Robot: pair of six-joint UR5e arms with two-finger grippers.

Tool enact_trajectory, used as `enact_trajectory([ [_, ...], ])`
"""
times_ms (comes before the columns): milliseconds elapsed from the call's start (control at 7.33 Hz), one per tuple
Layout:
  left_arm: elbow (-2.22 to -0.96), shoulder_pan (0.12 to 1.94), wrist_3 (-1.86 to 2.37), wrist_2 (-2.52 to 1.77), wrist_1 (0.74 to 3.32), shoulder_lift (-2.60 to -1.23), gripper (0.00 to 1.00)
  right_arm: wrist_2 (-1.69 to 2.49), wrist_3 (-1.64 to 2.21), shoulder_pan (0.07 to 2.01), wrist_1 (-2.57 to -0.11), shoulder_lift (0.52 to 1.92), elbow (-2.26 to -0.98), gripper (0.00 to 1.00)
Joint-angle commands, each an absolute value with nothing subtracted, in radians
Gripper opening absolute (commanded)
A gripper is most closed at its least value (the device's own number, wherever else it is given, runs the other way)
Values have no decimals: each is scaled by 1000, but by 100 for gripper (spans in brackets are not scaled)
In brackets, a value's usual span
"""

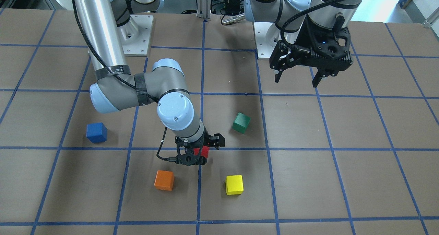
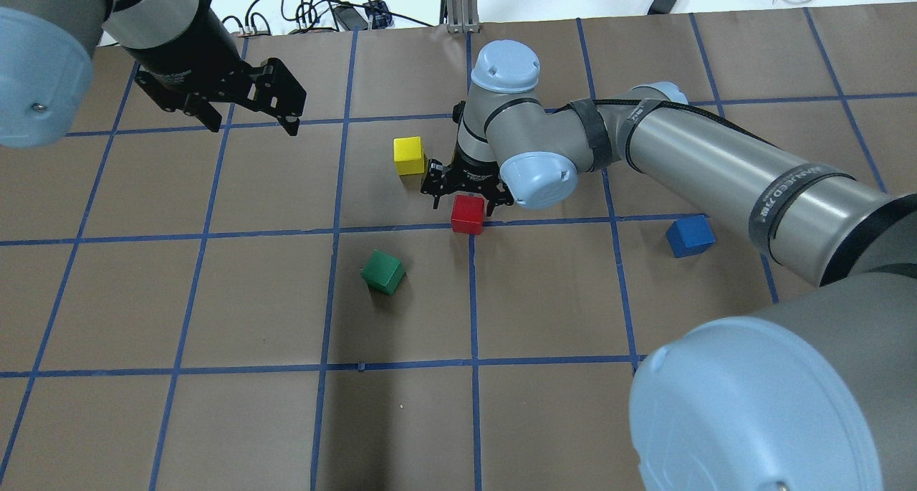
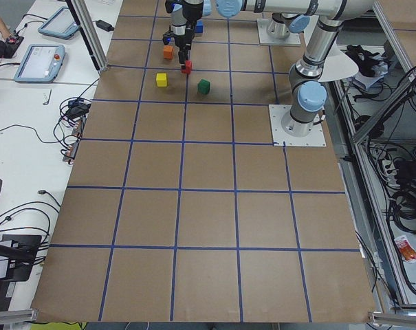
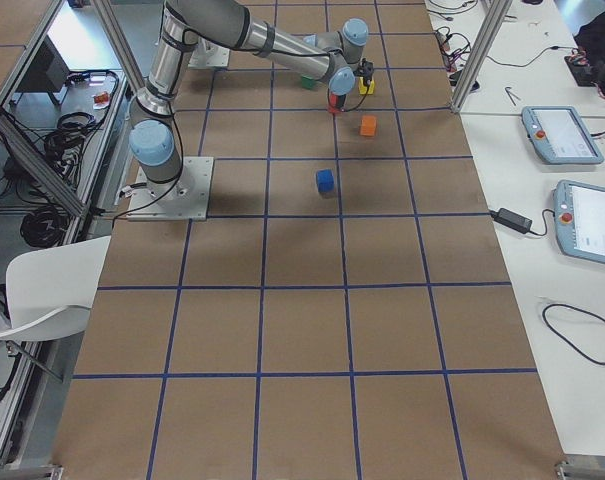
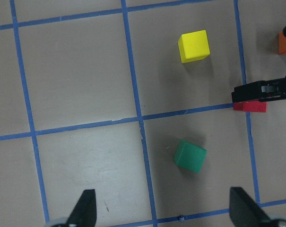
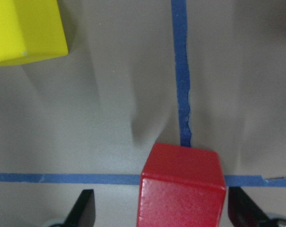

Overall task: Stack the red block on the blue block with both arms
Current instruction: 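Move the right gripper over the red cube and lower onto it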

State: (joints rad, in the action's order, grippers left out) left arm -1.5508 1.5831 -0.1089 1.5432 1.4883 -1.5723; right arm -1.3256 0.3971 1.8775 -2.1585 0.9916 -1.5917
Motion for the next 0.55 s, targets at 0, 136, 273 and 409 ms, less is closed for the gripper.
enact_trajectory([
  [0, -1551, 1583, -109, 1543, 1489, -1572, 100, -1324, 399, 1878, -2166, 989, -1620, 83],
  [136, -1551, 1582, -109, 1543, 1488, -1572, 100, -1328, 402, 1876, -2167, 991, -1621, 36],
  [273, -1549, 1582, -110, 1542, 1488, -1572, 100, -1333, 390, 1876, -2163, 992, -1618, 3],
  [409, -1549, 1582, -110, 1543, 1488, -1572, 100, -1332, 387, 1875, -2161, 994, -1618, 0],
])
